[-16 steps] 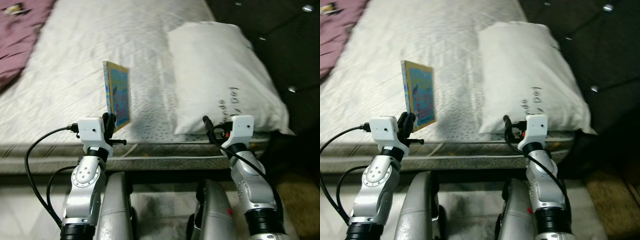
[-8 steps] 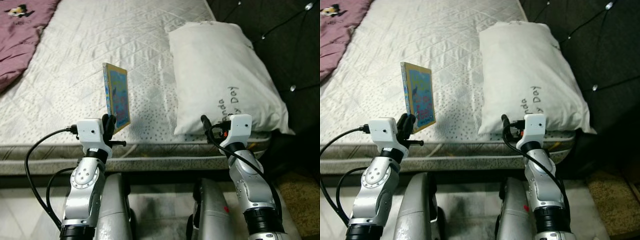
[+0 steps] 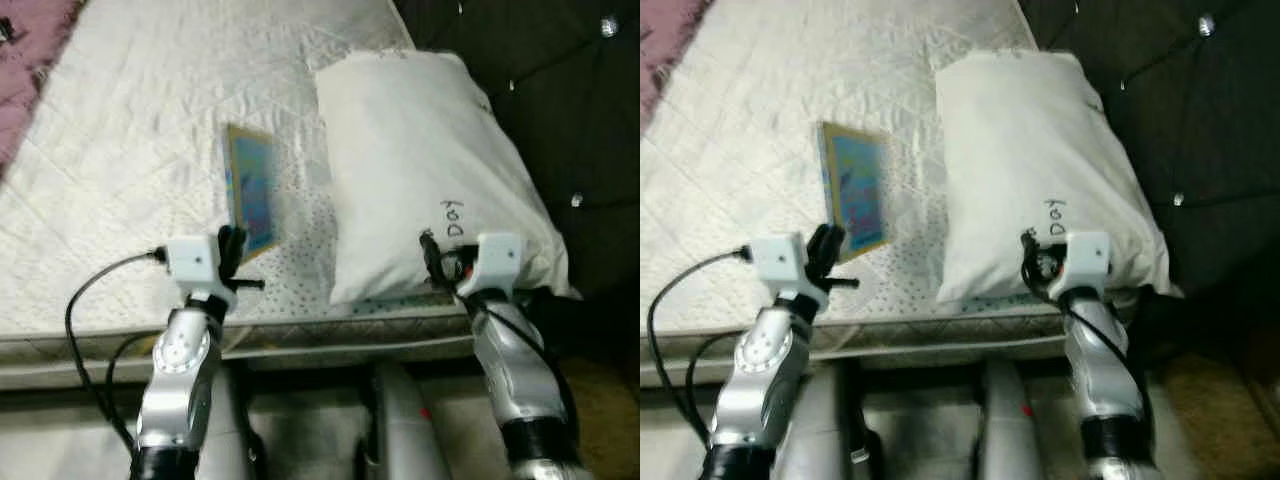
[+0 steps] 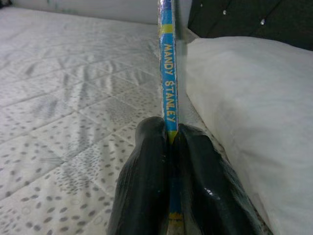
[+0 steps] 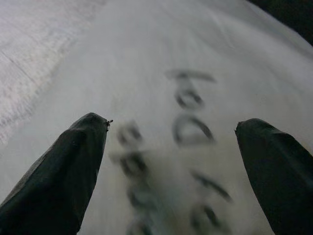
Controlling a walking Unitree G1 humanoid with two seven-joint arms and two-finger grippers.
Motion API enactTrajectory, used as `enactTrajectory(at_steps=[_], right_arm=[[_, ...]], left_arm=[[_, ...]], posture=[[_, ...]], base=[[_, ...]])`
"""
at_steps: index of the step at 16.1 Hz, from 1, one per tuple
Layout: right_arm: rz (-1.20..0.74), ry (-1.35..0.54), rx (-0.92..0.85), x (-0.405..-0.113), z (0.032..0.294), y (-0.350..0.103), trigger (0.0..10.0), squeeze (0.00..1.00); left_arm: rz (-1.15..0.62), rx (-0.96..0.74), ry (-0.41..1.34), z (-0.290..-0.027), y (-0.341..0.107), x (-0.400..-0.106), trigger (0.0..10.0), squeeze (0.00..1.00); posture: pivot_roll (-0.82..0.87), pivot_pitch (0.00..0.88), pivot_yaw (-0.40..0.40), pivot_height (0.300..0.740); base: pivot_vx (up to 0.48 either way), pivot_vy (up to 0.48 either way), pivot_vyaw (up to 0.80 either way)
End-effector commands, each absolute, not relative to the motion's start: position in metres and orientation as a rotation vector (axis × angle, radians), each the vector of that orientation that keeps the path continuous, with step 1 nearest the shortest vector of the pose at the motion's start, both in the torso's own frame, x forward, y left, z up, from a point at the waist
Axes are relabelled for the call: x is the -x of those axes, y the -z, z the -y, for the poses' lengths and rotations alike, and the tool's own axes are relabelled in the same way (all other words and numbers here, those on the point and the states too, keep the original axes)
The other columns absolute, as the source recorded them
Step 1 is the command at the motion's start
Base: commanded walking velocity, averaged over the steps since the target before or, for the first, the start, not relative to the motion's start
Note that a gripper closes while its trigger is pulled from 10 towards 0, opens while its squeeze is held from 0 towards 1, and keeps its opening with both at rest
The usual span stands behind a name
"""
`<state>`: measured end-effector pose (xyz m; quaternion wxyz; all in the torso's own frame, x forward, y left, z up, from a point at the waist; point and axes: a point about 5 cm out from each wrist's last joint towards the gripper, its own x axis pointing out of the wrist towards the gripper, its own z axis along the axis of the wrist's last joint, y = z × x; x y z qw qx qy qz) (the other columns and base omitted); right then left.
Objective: Clean up the room
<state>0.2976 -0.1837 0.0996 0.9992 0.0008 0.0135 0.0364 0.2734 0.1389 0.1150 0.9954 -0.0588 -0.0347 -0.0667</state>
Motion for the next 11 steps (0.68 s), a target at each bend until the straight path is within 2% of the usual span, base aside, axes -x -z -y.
enactTrajectory(at_steps=[1, 4, 7, 9, 11], right_arm=[[-0.044, -0.104, -0.019, -0.295, 0.174, -0.095, 10.0, 0.00], [-0.040, -0.097, -0.022, -0.294, 0.176, -0.096, 10.0, 0.00], [-0.041, -0.099, -0.018, -0.295, 0.177, -0.096, 10.0, 0.00], [-0.033, -0.098, -0.005, -0.295, 0.178, -0.098, 10.0, 0.00], [-0.025, -0.086, 0.012, -0.294, 0.185, -0.102, 10.0, 0.00]], left_arm=[[0.082, 0.106, 0.063, -0.156, -0.117, -0.273, 10.0, 0.00], [0.082, 0.144, 0.055, -0.152, -0.118, -0.279, 10.0, 0.00], [0.054, 0.240, 0.060, -0.142, -0.117, -0.286, 10.0, 0.00], [-0.012, 0.428, 0.085, -0.126, -0.111, -0.294, 10.0, 0.00], [-0.027, 0.505, 0.103, -0.118, -0.110, -0.300, 10.0, 0.00]], posture=[[-0.01, 0.122, 0.022, 0.562], [-0.02, 0.124, 0.021, 0.538], [-0.02, 0.123, 0.020, 0.538], [-0.06, 0.121, 0.017, 0.538], [-0.09, 0.128, 0.017, 0.538]], base=[[0.000, 0.000, 0.00], [0.000, 0.000, 0.00], [0.000, 0.000, 0.00], [0.000, 0.000, 0.00], [0.000, 0.000, 0.00]])
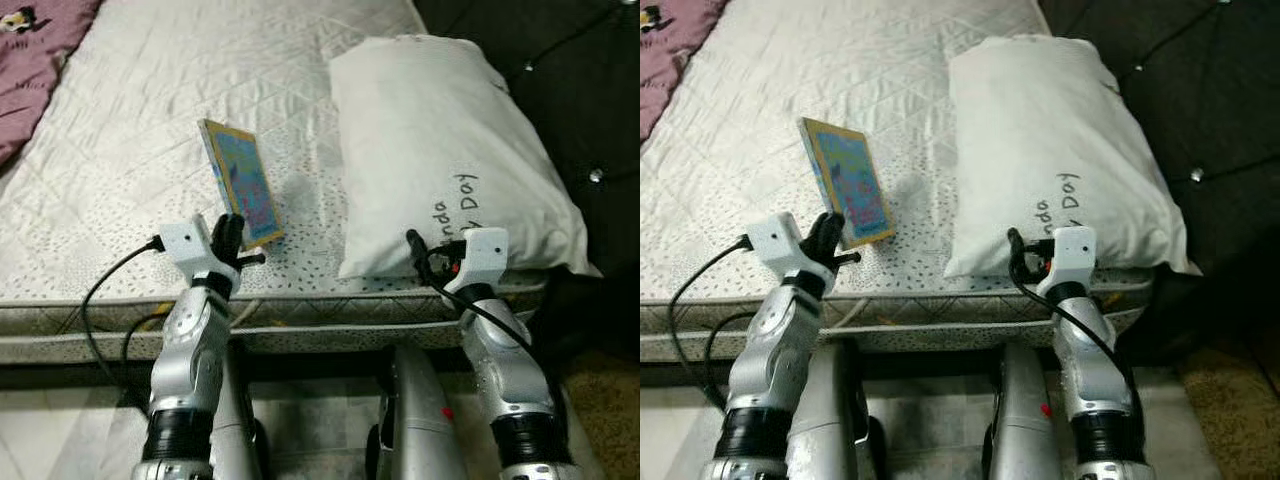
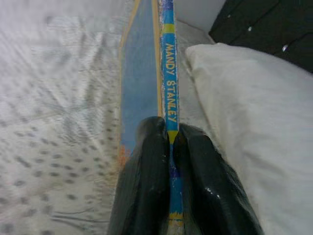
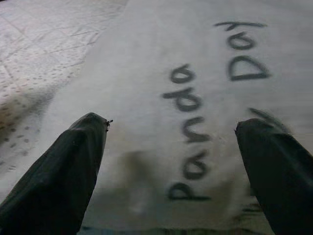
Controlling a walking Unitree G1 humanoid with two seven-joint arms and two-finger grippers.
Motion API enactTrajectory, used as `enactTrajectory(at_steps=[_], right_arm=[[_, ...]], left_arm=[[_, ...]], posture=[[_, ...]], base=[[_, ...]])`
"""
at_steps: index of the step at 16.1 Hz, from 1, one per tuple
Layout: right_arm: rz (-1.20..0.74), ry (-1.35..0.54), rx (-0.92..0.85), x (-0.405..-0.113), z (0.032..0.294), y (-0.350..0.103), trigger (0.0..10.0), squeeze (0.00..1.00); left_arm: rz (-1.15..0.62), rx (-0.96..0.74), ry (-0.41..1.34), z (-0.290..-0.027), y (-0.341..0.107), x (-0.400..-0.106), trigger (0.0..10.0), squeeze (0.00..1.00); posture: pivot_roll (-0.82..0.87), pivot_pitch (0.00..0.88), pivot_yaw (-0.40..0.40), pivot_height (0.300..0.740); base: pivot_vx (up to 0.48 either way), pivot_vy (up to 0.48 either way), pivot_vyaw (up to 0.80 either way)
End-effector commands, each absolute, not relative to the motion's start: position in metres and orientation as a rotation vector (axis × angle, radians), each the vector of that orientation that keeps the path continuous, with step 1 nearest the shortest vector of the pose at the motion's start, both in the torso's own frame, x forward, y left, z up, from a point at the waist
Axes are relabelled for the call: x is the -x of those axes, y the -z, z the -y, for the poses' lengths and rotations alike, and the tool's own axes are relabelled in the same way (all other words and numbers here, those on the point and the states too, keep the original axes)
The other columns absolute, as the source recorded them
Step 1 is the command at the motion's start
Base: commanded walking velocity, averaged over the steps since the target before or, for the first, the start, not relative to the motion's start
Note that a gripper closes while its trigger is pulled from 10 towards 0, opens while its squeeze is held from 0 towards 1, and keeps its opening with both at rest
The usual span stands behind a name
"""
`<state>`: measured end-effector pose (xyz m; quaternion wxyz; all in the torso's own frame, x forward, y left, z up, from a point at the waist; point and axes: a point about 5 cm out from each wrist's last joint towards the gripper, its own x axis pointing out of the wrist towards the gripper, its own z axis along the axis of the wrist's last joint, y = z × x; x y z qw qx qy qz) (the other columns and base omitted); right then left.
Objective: Clean up the room
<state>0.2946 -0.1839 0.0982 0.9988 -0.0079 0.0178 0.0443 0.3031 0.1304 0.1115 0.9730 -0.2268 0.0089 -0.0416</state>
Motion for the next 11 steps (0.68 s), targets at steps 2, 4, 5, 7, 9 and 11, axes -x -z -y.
enactTrajectory(at_steps=[2, 4, 5, 7, 9, 11], right_arm=[[-0.023, -0.058, 0.043, -0.292, 0.200, -0.105, 10.0, 0.00], [-0.019, -0.047, 0.055, -0.292, 0.206, -0.108, 10.0, 0.00], [-0.019, -0.045, 0.058, -0.292, 0.207, -0.108, 10.0, 0.00], [-0.017, -0.049, 0.060, -0.293, 0.205, -0.109, 10.0, 0.00], [-0.016, -0.059, 0.061, -0.294, 0.202, -0.109, 10.0, 0.00], [-0.015, -0.064, 0.065, -0.294, 0.202, -0.110, 10.0, 0.00]], left_arm=[[-0.062, 0.637, 0.165, -0.098, -0.113, -0.309, 10.0, 0.00], [-0.083, 0.696, 0.225, -0.081, -0.120, -0.313, 10.0, 0.00], [-0.107, 0.717, 0.239, -0.074, -0.122, -0.314, 10.0, 0.00], [-0.125, 0.751, 0.283, -0.063, -0.127, -0.312, 10.0, 0.00], [-0.152, 0.785, 0.301, -0.058, -0.130, -0.308, 10.0, 0.00], [-0.201, 0.767, 0.320, -0.054, -0.131, -0.305, 10.0, 0.00]], posture=[[-0.12, 0.132, 0.016, 0.538], [-0.12, 0.133, 0.016, 0.538], [-0.13, 0.132, 0.015, 0.538], [-0.13, 0.131, 0.014, 0.538], [-0.12, 0.130, 0.011, 0.538], [-0.12, 0.126, 0.010, 0.538]], base=[[0.000, 0.000, 0.00], [0.000, 0.000, 0.00], [0.000, 0.000, 0.00], [0.000, 0.000, 0.00], [0.000, 0.000, 0.00], [0.000, 0.000, 0.00]])
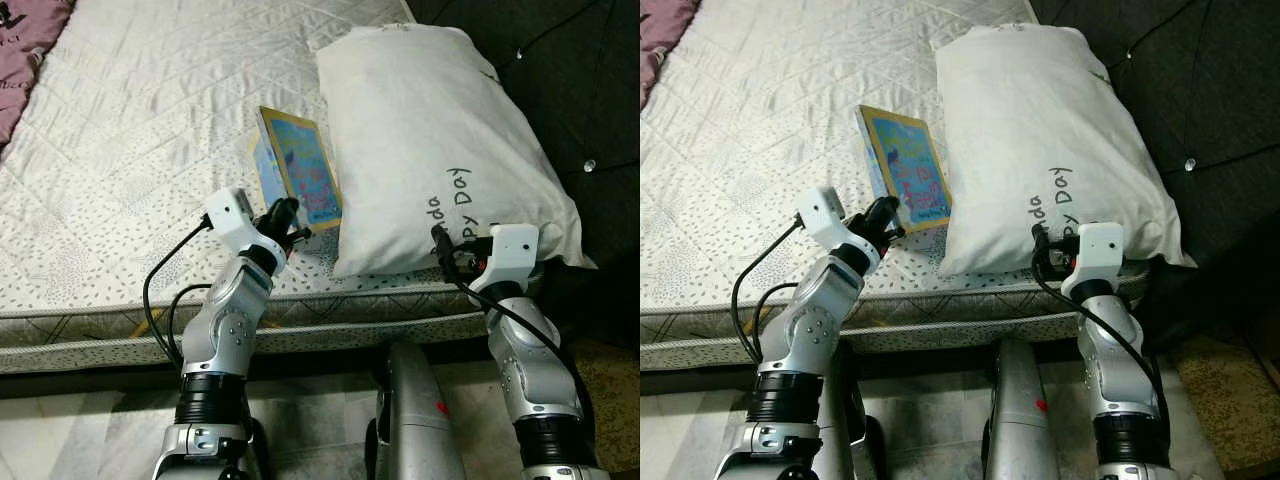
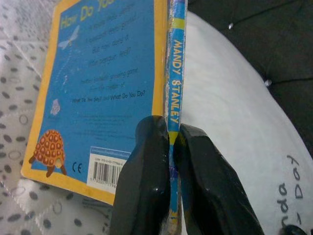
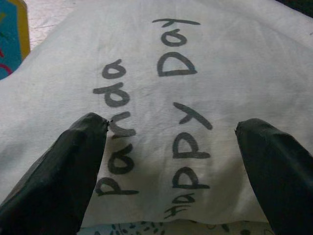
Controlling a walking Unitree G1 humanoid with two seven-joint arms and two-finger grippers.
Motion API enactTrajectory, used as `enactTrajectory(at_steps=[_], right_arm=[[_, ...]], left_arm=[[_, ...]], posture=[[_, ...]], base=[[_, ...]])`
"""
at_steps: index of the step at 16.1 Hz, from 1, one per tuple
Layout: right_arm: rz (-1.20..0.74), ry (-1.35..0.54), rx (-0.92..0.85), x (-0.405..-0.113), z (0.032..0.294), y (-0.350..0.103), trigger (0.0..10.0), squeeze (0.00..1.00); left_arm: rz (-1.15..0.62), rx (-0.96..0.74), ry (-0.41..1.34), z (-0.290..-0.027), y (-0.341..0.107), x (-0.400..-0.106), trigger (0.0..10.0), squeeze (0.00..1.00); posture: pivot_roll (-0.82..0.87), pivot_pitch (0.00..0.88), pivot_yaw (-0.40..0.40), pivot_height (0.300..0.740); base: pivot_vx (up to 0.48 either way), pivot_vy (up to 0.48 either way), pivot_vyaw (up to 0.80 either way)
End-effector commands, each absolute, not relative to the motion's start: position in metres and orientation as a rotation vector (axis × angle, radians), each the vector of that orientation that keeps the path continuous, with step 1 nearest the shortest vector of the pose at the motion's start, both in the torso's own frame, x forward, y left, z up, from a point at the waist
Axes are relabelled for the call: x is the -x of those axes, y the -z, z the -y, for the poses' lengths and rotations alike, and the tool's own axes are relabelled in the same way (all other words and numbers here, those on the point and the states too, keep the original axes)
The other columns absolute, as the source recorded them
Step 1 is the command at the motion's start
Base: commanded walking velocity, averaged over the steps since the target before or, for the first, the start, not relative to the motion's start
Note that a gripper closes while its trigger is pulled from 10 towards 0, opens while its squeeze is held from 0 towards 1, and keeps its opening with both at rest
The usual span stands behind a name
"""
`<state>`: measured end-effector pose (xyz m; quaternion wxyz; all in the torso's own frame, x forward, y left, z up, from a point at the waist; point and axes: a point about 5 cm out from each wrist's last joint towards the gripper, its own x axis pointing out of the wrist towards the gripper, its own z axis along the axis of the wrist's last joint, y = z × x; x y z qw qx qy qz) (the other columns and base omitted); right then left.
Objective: Clean up the room
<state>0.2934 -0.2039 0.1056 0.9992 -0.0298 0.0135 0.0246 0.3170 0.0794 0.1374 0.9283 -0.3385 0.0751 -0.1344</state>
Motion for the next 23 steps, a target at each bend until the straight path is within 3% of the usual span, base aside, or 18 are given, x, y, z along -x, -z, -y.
enactTrajectory(at_steps=[1, 6, 9, 13, 19, 22, 23], right_arm=[[-0.014, -0.064, 0.066, -0.295, 0.202, -0.110, 10.0, 0.00], [-0.005, -0.072, 0.063, -0.300, 0.198, -0.111, 10.0, 0.00], [-0.002, -0.065, 0.068, -0.300, 0.202, -0.112, 10.0, 0.00], [-0.001, -0.060, 0.076, -0.300, 0.204, -0.113, 10.0, 0.00], [-0.006, -0.068, 0.082, -0.301, 0.203, -0.112, 10.0, 0.00], [-0.012, -0.068, 0.085, -0.300, 0.205, -0.110, 10.0, 0.00], [-0.017, -0.067, 0.088, -0.300, 0.205, -0.109, 10.0, 0.00]], left_arm=[[-0.190, 0.795, 0.339, -0.052, -0.139, -0.304, 10.0, 0.00], [-0.181, 0.821, 0.467, -0.040, -0.166, -0.305, 10.0, 0.00], [-0.346, 0.773, 0.497, -0.037, -0.145, -0.296, 10.0, 0.00], [-0.520, 0.791, 0.392, -0.061, -0.102, -0.293, 10.0, 0.00], [-0.486, 0.788, 0.453, -0.061, -0.131, -0.291, 10.0, 0.00], [-0.480, 0.741, 0.391, -0.080, -0.122, -0.290, 10.0, 0.00], [-0.480, 0.687, 0.333, -0.097, -0.115, -0.292, 10.0, 0.00]], posture=[[-0.12, 0.124, 0.010, 0.538], [-0.11, 0.104, 0.013, 0.538], [-0.12, 0.103, 0.015, 0.538], [-0.13, 0.108, 0.012, 0.538], [-0.11, 0.110, 0.000, 0.538], [-0.11, 0.113, -0.003, 0.538], [-0.11, 0.113, -0.008, 0.538]], base=[[0.000, 0.000, 0.00], [0.000, 0.000, 0.00], [0.000, 0.000, 0.00], [0.000, 0.000, 0.00], [0.000, 0.000, 0.00], [0.000, 0.000, 0.00], [0.000, 0.000, 0.00]])
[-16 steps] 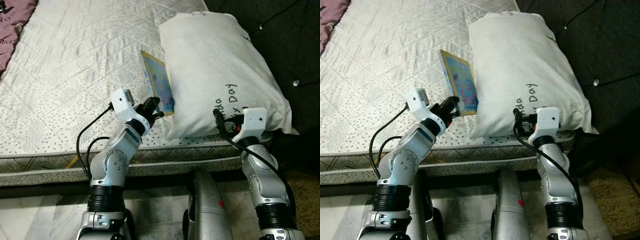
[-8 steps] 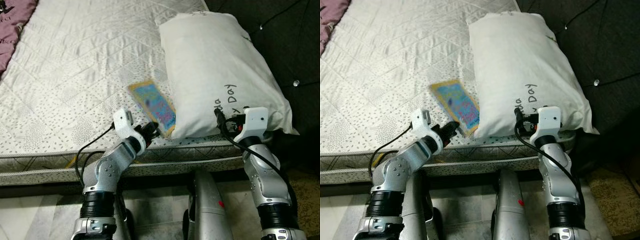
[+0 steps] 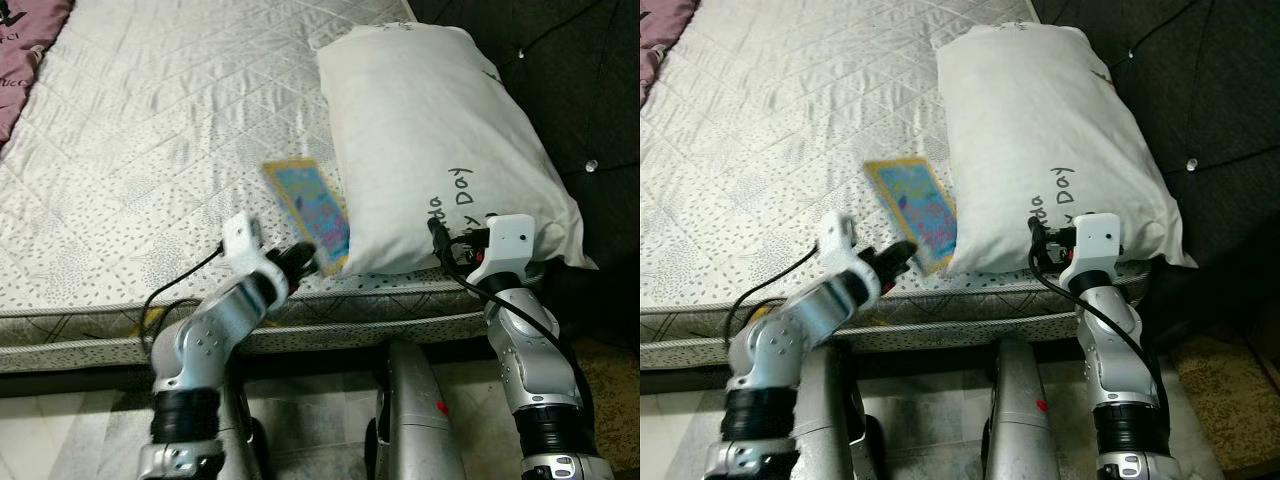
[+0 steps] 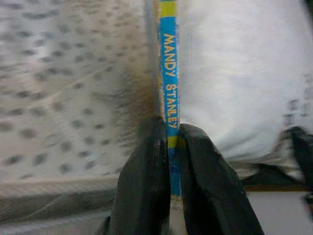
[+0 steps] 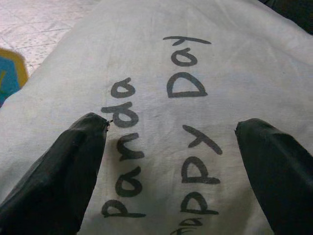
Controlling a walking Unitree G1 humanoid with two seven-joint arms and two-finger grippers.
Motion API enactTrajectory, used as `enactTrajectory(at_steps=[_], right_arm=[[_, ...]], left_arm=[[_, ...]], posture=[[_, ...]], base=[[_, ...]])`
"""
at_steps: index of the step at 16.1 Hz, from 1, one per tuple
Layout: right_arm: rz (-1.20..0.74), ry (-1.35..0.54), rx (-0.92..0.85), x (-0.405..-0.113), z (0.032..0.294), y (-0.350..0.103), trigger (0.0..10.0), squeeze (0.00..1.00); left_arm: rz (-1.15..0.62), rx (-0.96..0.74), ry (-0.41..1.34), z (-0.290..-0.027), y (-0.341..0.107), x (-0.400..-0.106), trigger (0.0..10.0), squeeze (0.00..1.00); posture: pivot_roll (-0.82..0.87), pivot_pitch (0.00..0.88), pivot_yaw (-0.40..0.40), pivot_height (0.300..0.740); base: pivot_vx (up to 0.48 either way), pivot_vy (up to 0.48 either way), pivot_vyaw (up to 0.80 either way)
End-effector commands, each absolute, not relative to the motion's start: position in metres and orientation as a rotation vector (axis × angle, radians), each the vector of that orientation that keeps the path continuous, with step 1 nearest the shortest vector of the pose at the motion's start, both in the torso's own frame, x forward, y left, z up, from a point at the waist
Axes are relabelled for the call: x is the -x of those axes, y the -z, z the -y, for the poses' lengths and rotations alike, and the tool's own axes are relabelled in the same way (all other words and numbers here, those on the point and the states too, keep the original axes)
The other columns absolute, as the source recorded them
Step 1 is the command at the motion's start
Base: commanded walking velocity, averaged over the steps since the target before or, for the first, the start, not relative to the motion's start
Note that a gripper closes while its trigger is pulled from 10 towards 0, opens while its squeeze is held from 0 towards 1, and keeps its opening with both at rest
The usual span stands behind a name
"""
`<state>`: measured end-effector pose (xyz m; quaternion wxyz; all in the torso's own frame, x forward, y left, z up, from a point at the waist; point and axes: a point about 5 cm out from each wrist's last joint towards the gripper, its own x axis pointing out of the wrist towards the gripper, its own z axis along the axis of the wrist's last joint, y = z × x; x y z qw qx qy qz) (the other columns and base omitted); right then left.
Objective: Clean up the room
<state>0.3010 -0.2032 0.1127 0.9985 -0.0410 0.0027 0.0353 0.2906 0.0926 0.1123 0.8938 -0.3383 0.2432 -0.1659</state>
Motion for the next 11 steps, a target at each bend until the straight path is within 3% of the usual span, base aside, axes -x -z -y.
enactTrajectory(at_steps=[1, 11], right_arm=[[-0.017, -0.067, 0.090, -0.300, 0.206, -0.109, 10.0, 0.00], [-0.012, -0.063, 0.095, -0.301, 0.207, -0.111, 10.0, 0.00]], left_arm=[[-0.482, 0.688, 0.301, -0.107, -0.112, -0.293, 10.0, 0.00], [-0.499, 0.533, 0.202, -0.173, -0.100, -0.321, 10.0, 0.00]], posture=[[-0.11, 0.113, -0.009, 0.538], [-0.11, 0.114, -0.014, 0.538]], base=[[0.000, 0.000, 0.00], [0.000, 0.000, 0.00]])
